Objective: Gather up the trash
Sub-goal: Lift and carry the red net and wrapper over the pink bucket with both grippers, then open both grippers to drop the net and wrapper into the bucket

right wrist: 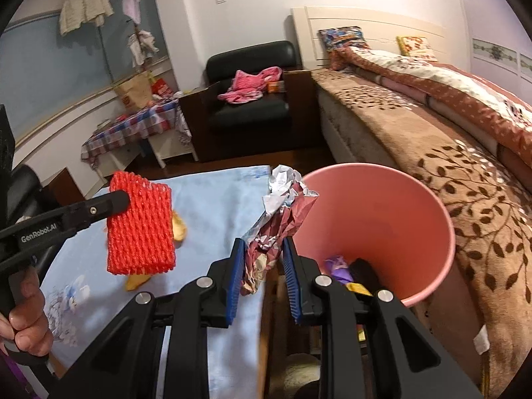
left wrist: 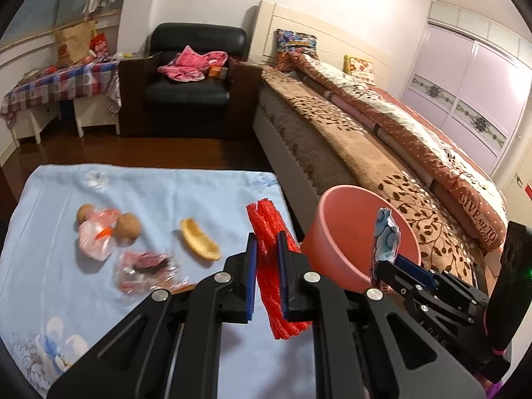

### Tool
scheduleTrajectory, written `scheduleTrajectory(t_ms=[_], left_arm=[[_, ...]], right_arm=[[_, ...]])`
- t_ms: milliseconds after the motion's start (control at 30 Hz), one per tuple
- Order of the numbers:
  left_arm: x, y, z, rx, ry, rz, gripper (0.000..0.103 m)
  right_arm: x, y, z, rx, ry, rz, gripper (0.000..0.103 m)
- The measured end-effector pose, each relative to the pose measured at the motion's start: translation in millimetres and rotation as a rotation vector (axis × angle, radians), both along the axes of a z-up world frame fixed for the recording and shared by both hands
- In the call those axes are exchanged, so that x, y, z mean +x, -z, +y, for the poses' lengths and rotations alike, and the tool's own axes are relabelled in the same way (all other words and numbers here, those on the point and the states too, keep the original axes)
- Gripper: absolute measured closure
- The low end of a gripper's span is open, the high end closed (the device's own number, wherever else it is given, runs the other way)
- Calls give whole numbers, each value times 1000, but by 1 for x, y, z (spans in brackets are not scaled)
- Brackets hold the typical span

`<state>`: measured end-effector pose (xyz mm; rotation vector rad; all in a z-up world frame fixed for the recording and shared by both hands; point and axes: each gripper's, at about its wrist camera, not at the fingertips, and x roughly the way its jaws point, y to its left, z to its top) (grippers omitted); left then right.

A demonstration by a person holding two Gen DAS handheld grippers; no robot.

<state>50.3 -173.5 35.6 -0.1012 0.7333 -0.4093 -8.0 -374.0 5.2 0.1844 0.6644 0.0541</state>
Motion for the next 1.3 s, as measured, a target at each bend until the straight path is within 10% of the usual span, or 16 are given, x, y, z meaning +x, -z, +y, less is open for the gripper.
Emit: scheduleTrajectory(t_ms=[1300], left_arm=[[39, 45, -136, 47, 190, 78, 89]], right_arm=[[14, 44, -104, 37, 200, 73, 79]])
